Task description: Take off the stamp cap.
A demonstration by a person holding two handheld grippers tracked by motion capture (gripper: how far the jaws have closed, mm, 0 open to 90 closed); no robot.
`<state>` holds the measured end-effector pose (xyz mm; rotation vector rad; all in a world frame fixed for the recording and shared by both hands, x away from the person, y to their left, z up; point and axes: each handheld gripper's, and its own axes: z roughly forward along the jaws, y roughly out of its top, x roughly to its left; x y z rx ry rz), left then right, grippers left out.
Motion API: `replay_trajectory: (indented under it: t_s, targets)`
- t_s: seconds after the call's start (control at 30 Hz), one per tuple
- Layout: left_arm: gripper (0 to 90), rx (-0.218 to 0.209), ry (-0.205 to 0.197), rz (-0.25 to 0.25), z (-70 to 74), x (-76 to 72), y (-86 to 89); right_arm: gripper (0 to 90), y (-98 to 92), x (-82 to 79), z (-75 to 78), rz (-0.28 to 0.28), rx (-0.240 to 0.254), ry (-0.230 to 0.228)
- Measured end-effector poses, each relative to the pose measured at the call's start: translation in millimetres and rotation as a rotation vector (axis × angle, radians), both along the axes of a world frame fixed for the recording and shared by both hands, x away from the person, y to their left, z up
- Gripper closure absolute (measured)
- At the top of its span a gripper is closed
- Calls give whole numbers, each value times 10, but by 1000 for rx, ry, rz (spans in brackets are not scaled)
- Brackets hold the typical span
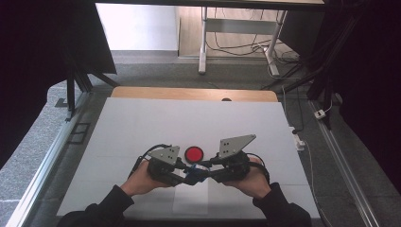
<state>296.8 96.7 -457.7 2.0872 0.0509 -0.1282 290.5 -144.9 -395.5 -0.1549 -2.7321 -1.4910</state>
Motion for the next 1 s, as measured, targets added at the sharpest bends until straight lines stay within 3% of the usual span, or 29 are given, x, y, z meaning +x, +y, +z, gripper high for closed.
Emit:
replay_trajectory:
  t_s: [0.3, 0.37, 0.43, 0.53, 0.73, 0.93, 1.0]
  targets:
    - [687, -7, 23, -15, -21, 9, 17, 713, 13, -17, -3, 11, -4, -13]
    - [688, -5, 21, -7, -22, 6, 18, 713, 17, -31, 0, 9, -8, -31]
    - [688, -6, 52, 3, -15, 19, 21, 714, 14, -42, 10, 6, -5, -51]
    - [689, -15, 66, 11, -2, 20, 21, 714, 8, -57, 28, 6, -3, -75]
    - [692, -18, -33, -21, 28, -42, 24, 714, -9, -32, 36, 22, 10, -22]
    - [693, -12, -78, -37, 38, -73, 21, 714, -21, 4, 10, 49, 32, 29]
    - [693, -10, -76, -40, 41, -74, 21, 714, -22, 7, 9, 49, 33, 34]
